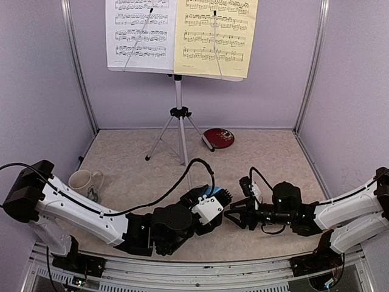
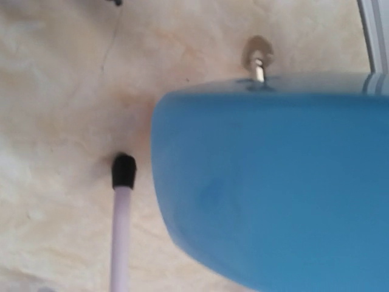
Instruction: Set up the instrument practice props
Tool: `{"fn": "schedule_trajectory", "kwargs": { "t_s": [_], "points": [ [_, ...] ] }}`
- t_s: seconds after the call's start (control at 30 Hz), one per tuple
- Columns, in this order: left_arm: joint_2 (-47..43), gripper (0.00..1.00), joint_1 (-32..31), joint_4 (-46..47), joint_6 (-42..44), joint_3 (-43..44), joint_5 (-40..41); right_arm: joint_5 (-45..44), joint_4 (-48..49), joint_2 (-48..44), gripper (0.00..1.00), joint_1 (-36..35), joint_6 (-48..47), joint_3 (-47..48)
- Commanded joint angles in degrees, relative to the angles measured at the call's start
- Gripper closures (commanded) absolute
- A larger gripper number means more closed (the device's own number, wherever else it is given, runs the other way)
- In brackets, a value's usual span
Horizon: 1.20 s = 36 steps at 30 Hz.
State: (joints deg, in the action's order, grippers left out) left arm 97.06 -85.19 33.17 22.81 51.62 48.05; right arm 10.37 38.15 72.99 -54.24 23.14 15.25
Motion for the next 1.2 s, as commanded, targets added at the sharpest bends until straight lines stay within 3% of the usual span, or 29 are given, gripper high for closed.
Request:
{"fn": "schedule_trajectory", "kwargs": {
  "t_s": [0.0, 0.27, 0.77, 0.87, 1.17],
  "points": [
    [-5.14, 0.56, -0.04, 6.13, 11.84, 2.87, 2.33, 2.12, 4.05, -1.05, 0.52, -0.63, -3.4, 1.0],
    [-7.84, 0.57, 0.76, 5.07, 8.55, 4.87, 2.82, 0.25, 9.07, -0.83, 0.55, -3.94, -4.66, 1.29],
    [-11.01, 0.59, 1.16, 5.59, 4.21, 3.85, 0.7, -5.21, 10.25, 6.64, 0.59, -6.88, -7.11, 10.25],
    [-10.93, 0.59, 1.16, 5.59, 3.85, 3.8, 0.52, -5.4, 10.32, 7.14, 0.65, -7.4, -7.35, 11.34],
    [-10.78, 0.61, 1.16, 6.0, 3.61, 3.28, 0.33, -5.47, 10.54, 7.13, 0.95, -7.72, -7.32, 11.23]
  ]
}}
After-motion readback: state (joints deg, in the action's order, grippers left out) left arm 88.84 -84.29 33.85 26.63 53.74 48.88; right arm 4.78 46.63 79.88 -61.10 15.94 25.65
